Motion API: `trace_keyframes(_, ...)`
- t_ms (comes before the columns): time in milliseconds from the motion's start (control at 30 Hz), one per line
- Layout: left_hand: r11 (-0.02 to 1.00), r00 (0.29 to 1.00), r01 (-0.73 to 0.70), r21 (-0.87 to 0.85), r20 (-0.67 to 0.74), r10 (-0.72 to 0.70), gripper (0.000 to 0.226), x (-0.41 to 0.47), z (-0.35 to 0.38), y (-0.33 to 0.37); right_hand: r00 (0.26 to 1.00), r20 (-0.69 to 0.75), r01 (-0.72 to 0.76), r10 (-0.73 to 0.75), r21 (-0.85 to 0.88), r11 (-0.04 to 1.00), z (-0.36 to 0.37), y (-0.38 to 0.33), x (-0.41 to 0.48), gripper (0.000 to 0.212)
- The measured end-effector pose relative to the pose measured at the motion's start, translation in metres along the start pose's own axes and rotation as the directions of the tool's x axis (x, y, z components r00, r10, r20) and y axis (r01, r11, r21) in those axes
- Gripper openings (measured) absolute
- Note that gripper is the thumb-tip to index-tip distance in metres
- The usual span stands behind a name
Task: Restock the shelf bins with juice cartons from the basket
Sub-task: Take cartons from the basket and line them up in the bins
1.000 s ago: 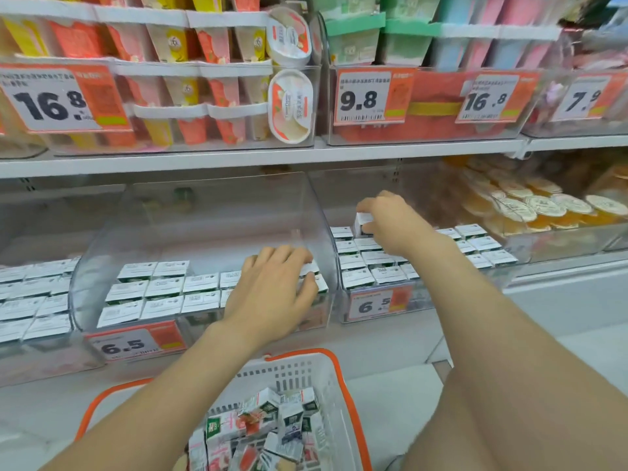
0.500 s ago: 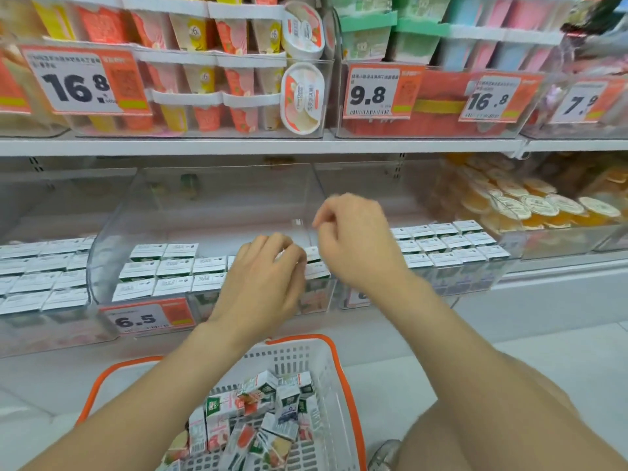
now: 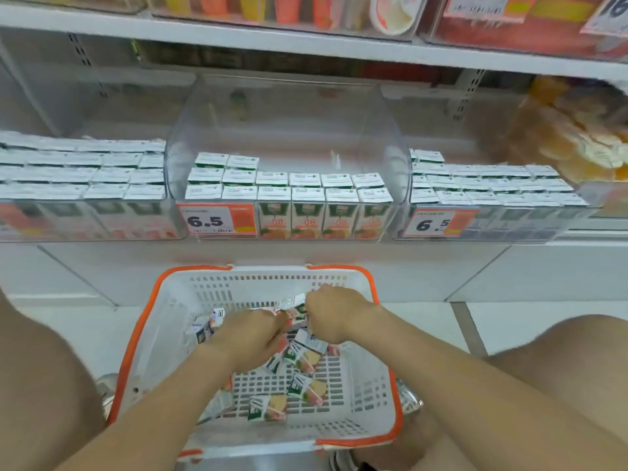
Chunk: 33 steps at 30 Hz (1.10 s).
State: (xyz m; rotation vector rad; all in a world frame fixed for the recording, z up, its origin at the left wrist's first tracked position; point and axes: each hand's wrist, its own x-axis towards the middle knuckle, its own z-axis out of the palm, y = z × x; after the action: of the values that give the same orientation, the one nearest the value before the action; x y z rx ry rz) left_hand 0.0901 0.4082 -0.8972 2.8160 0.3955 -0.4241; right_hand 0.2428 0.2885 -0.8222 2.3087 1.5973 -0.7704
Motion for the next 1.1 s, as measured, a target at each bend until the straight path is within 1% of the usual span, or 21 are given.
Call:
trace_keyframes(100,0.995,0.987,0.086,-0.048,0.138,-0.079,0.023,0.003,0.033,-0.01,0.997,0.046,-0.06,0.06,0.006,0.998,0.025,0.017,0.025,0.01)
trace_keyframes(200,0.984,0.96,0.173,-0.045,0.233,-0.158,0.014,0.006,0.069,-0.025,0.993,0.078,-0.097,0.094,0.036,0.995,0.054,0.03,0.048,0.004)
trace_keyframes(267,0.969,0.947,0.232,-0.079,0.247,-0.206,0.012,0.008,0.093,-0.034,0.987,0.088,-0.137,0.131,0.06,0.989,0.075,0.034,0.063,0.017)
trace_keyframes(400,0.905,0.925,0.362,-0.224,0.206,-0.319,0.036,0.017,0.125,-0.044,0.983,0.053,-0.178,0.174,0.08,0.981,0.106,0.035,0.092,0.06)
trace_keyframes(433,0.882,0.913,0.397,-0.255,0.209,-0.35,0.038,0.021,0.132,-0.045,0.983,0.035,-0.181,0.179,0.081,0.98,0.113,0.037,0.098,0.07)
trace_keyframes(500,0.832,0.887,0.46,-0.31,0.21,-0.412,0.039,0.028,0.141,-0.044,0.982,0.004,-0.187,0.187,0.073,0.98,0.122,0.042,0.108,0.08)
trace_keyframes(567,0.772,0.86,0.51,-0.379,0.238,-0.451,0.036,0.036,0.151,-0.041,0.985,-0.011,-0.169,0.169,0.039,0.985,0.125,0.048,0.112,0.085)
trace_keyframes(633,0.725,0.836,0.548,-0.418,0.294,-0.463,0.035,0.042,0.157,-0.035,0.988,-0.042,-0.153,0.151,-0.032,0.988,0.127,0.055,0.113,0.084)
trace_keyframes(700,0.715,0.82,0.57,-0.404,0.336,-0.463,0.047,0.047,0.162,-0.029,0.986,-0.089,-0.148,0.141,-0.081,0.986,0.129,0.059,0.115,0.077)
trace_keyframes(733,0.714,0.816,0.575,-0.399,0.342,-0.466,0.051,0.051,0.164,-0.027,0.983,-0.11,-0.151,0.144,-0.062,0.987,0.13,0.059,0.116,0.07)
trace_keyframes(800,0.71,0.809,0.586,-0.391,0.339,-0.481,0.049,0.055,0.164,-0.024,0.98,-0.094,-0.174,0.178,0.05,0.983,0.133,0.058,0.119,0.057)
trace_keyframes(867,0.695,0.799,0.6,-0.397,0.337,-0.497,0.046,0.059,0.166,-0.025,0.977,-0.051,-0.199,0.205,0.109,0.974,0.135,0.056,0.118,0.049)
trace_keyframes(933,0.681,0.804,0.594,-0.428,0.326,-0.497,0.05,0.061,0.166,-0.026,0.97,-0.084,-0.216,0.229,0.144,0.966,0.135,0.058,0.117,0.038)
trace_keyframes(967,0.677,0.81,0.587,-0.445,0.319,-0.493,0.053,0.061,0.165,-0.027,0.964,-0.084,-0.229,0.251,0.208,0.951,0.136,0.06,0.116,0.032)
trace_keyframes(1000,0.673,0.812,0.584,-0.453,0.314,-0.493,0.055,0.061,0.163,-0.027,0.96,-0.065,-0.241,0.273,0.306,0.921,0.134,0.063,0.115,0.028)
trace_keyframes(1033,0.665,0.811,0.584,-0.465,0.304,-0.499,0.053,0.061,0.16,-0.028,0.953,-0.022,-0.266,0.303,0.423,0.866,0.133,0.066,0.116,0.027)
trace_keyframes(1100,0.611,0.809,0.575,-0.544,0.27,-0.522,0.047,0.058,0.151,-0.029,0.938,0.079,-0.311,0.339,0.627,0.714,0.124,0.071,0.115,0.029)
